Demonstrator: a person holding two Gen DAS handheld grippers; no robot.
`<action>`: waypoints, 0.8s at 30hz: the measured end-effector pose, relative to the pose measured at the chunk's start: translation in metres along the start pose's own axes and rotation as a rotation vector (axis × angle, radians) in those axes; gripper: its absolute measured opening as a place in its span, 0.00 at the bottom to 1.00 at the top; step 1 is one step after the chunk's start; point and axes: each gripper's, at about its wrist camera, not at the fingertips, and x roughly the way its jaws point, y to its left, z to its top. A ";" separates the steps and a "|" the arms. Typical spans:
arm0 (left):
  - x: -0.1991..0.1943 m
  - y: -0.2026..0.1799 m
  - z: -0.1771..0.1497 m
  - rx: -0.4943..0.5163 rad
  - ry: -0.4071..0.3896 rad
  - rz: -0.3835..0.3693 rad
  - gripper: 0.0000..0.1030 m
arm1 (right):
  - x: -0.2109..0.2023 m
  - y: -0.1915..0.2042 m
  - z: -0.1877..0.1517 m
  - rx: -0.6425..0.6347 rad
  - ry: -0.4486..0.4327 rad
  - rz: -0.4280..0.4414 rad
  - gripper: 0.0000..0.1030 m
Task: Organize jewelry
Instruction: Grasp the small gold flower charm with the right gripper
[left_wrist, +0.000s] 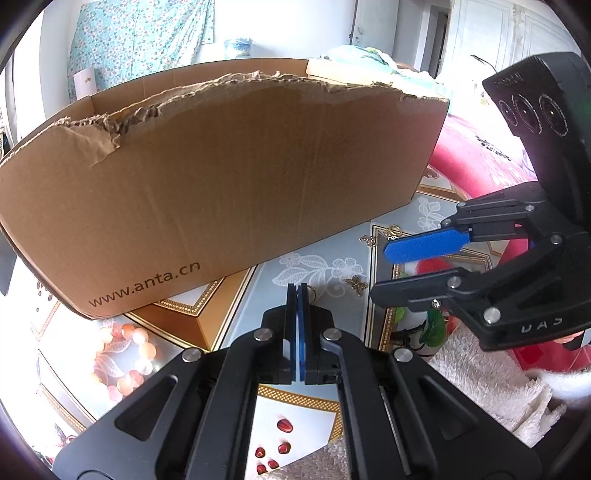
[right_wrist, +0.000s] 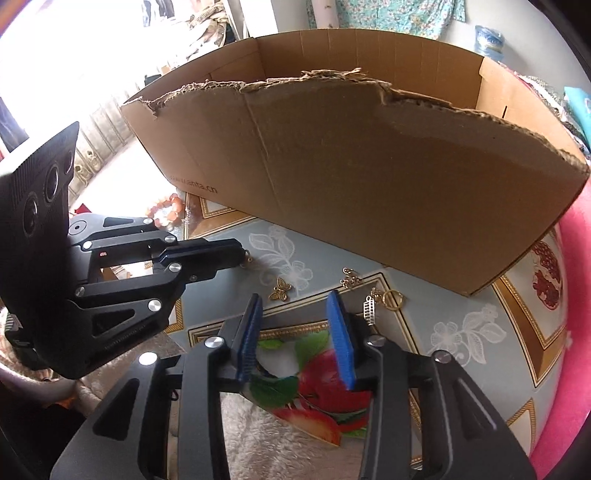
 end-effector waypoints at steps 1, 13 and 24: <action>0.000 0.000 0.000 0.002 0.000 0.001 0.00 | 0.000 0.000 0.000 -0.006 -0.003 0.000 0.36; 0.000 -0.004 0.002 0.020 0.000 0.006 0.00 | 0.020 0.023 0.009 -0.339 0.011 0.043 0.26; 0.000 -0.006 0.003 0.024 0.000 0.005 0.00 | 0.030 0.013 0.023 -0.402 0.074 0.168 0.14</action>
